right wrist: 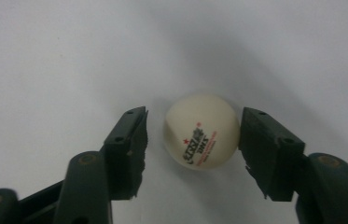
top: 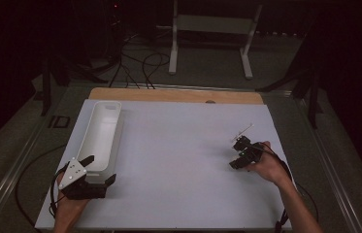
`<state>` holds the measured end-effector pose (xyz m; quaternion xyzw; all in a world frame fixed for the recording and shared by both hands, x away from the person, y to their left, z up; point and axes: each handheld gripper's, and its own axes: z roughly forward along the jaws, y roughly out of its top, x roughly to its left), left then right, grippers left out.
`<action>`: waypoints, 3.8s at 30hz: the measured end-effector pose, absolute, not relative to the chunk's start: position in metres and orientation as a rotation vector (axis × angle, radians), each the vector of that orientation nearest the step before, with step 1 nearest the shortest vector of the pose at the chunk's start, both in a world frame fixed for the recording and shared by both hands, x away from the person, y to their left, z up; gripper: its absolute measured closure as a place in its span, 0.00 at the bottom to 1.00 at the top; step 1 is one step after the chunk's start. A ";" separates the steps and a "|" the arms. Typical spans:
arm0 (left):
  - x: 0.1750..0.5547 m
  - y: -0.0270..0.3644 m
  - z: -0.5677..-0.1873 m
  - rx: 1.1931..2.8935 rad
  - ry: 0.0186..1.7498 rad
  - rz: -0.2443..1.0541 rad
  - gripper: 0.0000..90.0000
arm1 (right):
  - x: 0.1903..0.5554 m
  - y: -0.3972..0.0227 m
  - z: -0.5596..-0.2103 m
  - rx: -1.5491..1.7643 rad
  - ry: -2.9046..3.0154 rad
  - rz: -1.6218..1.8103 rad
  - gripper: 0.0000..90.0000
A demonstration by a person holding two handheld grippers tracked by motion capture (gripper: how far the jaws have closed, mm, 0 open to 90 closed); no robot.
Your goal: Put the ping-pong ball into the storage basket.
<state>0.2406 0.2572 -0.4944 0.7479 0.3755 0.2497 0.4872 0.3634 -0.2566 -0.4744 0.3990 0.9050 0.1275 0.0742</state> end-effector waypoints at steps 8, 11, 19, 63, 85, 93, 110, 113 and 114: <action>0.241 0.257 -0.494 1.819 0.914 0.608 0.00 | 0.364 -0.256 -0.476 1.199 2.725 0.360 0.53; 0.241 0.257 -0.494 1.819 0.914 0.609 0.00 | 0.365 -0.257 -0.477 1.193 2.724 0.343 0.54; 0.241 0.257 -0.494 1.819 0.915 0.609 0.00 | 0.366 -0.256 -0.478 1.185 2.724 0.338 0.55; 0.241 0.257 -0.494 1.820 0.913 0.607 0.00 | 0.361 -0.242 -0.448 1.114 2.716 0.383 0.55; 0.241 0.257 -0.494 1.819 0.912 0.606 0.00 | 0.362 -0.237 -0.426 1.082 2.704 0.426 0.55; 0.241 0.257 -0.494 1.820 0.911 0.606 0.00 | 0.363 -0.235 -0.419 1.074 2.698 0.434 0.55; 0.241 0.257 -0.495 1.820 0.906 0.603 0.00 | 0.365 -0.228 -0.406 1.051 2.698 0.430 0.55; 0.241 0.257 -0.494 1.821 0.906 0.603 0.00 | 0.365 -0.227 -0.403 1.037 2.699 0.428 0.55; 0.241 0.257 -0.494 1.821 0.906 0.603 0.00 | 0.366 -0.227 -0.403 1.028 2.701 0.430 0.55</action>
